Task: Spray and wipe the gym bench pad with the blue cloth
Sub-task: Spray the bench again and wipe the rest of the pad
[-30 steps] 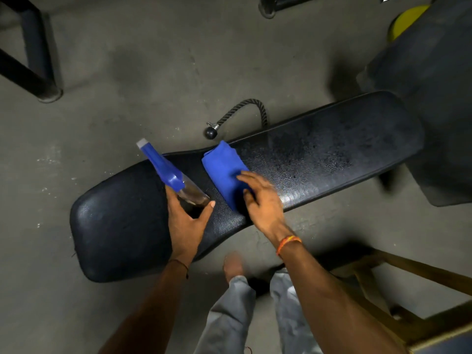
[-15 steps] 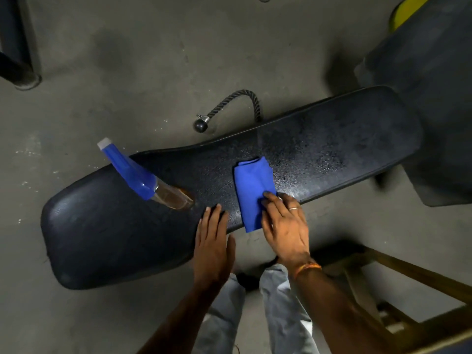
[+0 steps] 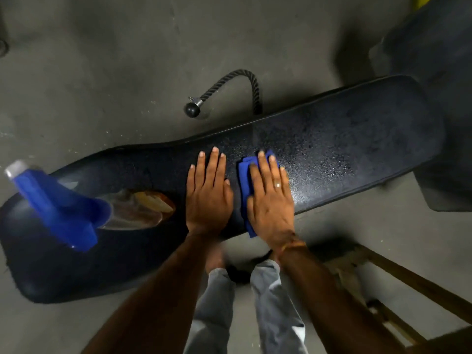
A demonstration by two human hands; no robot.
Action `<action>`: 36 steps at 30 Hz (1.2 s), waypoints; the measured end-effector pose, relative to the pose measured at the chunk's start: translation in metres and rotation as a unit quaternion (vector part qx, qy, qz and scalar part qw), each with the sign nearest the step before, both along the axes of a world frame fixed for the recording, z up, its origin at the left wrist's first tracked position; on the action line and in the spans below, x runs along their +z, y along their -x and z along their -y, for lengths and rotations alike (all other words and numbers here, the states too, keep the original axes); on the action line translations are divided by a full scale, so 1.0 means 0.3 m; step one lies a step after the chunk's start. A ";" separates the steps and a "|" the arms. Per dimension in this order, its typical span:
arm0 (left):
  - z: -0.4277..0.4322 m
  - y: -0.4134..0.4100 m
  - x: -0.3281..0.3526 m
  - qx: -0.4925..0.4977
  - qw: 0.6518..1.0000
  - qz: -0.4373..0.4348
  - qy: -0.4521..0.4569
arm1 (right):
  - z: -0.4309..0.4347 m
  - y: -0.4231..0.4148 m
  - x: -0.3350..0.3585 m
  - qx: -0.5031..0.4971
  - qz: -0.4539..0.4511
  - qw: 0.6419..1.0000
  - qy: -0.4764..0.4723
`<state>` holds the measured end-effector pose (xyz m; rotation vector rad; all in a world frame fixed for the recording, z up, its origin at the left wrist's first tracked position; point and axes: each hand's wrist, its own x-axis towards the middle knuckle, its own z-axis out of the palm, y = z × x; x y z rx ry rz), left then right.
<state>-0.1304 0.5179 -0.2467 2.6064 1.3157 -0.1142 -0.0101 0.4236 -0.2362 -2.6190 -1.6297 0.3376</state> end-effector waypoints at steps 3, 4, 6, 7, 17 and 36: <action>0.002 0.002 -0.005 -0.003 1.000 0.007 -0.016 | -0.246 -0.112 -0.005 -0.083 -0.027 0.995 -0.046; 0.002 0.002 -0.009 -0.005 1.000 0.014 -0.025 | -0.323 -0.145 -0.010 -0.095 -0.025 0.994 -0.049; -0.002 -0.001 -0.008 -0.006 0.999 0.024 -0.034 | -0.375 -0.171 -0.014 -0.074 -0.014 0.996 -0.039; -0.003 0.001 -0.005 -0.005 0.999 0.028 -0.035 | -0.344 -0.161 -0.013 -0.052 -0.005 0.998 -0.032; 0.000 0.005 0.002 -0.011 0.998 0.046 -0.044 | -0.208 -0.157 0.005 -0.018 0.007 1.000 -0.014; 0.005 -0.407 -0.004 0.092 0.995 0.041 -0.015 | -0.201 -0.448 -0.026 0.010 0.010 0.999 -0.040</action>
